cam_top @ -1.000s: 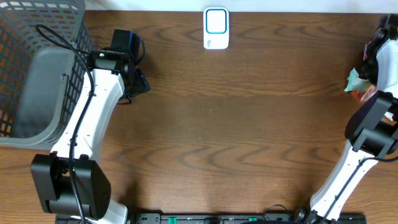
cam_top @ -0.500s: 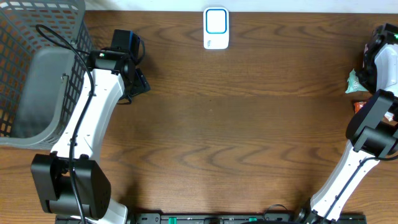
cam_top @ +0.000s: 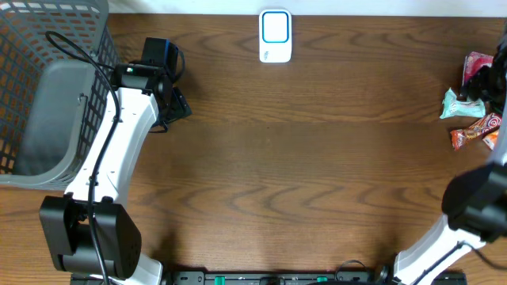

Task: Scan the item barcode

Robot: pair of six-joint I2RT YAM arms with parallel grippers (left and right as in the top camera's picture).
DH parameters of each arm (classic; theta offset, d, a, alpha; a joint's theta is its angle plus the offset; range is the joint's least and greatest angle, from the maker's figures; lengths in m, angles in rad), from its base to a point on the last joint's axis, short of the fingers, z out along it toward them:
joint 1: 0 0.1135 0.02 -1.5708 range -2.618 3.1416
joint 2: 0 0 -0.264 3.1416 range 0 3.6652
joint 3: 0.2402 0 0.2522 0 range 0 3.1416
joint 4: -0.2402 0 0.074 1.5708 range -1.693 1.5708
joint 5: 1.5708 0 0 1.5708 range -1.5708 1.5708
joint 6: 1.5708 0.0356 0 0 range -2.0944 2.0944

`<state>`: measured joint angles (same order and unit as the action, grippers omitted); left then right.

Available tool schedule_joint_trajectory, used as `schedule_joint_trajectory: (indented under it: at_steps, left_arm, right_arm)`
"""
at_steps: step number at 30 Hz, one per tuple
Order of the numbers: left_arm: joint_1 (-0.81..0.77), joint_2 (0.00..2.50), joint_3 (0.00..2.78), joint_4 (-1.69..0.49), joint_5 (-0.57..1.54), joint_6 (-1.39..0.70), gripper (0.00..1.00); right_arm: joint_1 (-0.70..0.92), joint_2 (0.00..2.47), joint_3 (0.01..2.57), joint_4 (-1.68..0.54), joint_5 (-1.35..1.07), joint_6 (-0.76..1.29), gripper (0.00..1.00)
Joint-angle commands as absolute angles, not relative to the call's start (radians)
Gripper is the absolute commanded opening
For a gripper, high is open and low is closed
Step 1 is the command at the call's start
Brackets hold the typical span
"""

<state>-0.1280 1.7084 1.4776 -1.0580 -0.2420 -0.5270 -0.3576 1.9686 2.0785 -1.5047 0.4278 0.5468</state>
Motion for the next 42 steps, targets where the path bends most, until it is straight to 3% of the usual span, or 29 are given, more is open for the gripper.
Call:
schedule_joint_trajectory:
  at_steps: [1,11,23,30,42]
  left_arm:
    - [-0.128,1.719,1.477,-1.061,-0.251,-0.539,0.98]
    - [-0.128,1.719,1.477,-1.061,-0.251,-0.539,0.98]
    - [-0.128,1.719,1.477,-1.061,-0.251,-0.539,0.98]
    - [-0.128,1.719,1.477,-1.061,-0.251,-0.539,0.98]
    - [-0.128,1.719,1.477,-1.061,-0.252,-0.539,0.98]
  right_arm:
    - [-0.282,1.888,2.077,-1.540,0.401,0.533,0.99]
    - [-0.026,1.493,1.809,-1.528,0.551,0.550,0.99]
    - [0.292,0.901,1.315,-1.449,0.452,0.564,0.99]
    - [0.303,0.720,1.287,-1.502,0.239,0.564,0.99]
    - [0.303,0.659,1.286,-1.528,0.229,0.564,0.99]
